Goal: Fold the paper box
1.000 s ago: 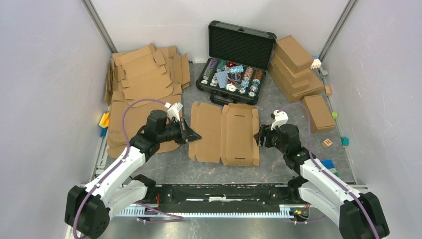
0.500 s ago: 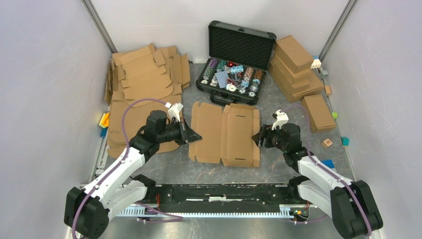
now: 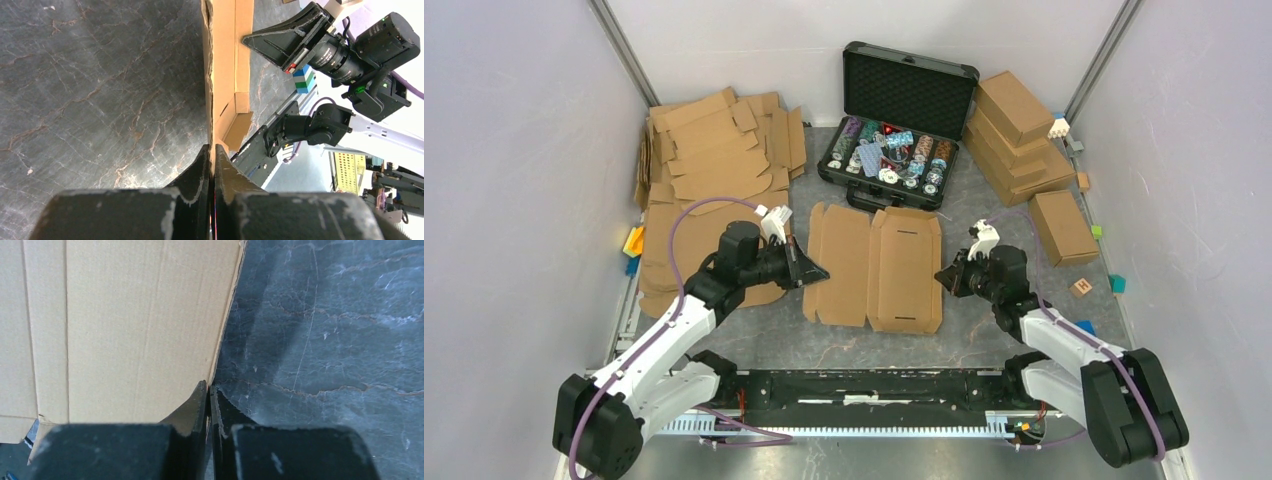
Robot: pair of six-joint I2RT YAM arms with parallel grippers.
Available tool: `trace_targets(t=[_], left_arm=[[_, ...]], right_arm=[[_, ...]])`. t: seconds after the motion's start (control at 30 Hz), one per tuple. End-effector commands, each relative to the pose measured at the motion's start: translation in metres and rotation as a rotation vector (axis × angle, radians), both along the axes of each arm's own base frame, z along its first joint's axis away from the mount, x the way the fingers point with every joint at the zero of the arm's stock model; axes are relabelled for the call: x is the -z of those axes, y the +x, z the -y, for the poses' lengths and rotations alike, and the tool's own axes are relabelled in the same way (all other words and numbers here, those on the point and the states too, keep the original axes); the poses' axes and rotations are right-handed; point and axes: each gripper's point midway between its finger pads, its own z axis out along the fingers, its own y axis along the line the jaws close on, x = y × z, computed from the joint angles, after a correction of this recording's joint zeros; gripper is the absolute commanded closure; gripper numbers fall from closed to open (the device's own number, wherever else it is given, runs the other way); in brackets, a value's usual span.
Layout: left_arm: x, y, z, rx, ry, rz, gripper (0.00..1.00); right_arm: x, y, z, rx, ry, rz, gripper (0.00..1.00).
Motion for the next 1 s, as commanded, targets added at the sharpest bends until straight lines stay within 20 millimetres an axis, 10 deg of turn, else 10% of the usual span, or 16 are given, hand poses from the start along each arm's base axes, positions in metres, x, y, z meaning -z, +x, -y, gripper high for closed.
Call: trace_targets(t=[0.0,0.33,0.53,0.8,0.97], left_arm=[[-0.021,0.016,0.006,-0.012,-0.042,0.136,0.94],[-0.034,0.03,0.027,0.025,-0.07,0.277,0.91],[-0.024,0.03,0.034,0.067,-0.121,0.443,0.63],[0.021,0.045,0.021,0.018,0.042,0.388,0.51],[0.012,0.038,0.019,0.04,0.031,0.453,0.57]], right_arm=[[-0.032,0.018,0.0,0.004,-0.007,0.127,0.94],[-0.07,0.032,0.001,0.079,-0.045,0.307,0.96],[-0.094,0.029,0.0,0.088,0.006,0.462,0.95],[-0.084,0.02,0.006,0.092,-0.021,0.541,0.94],[-0.079,0.016,0.009,0.102,-0.03,0.556,0.84]])
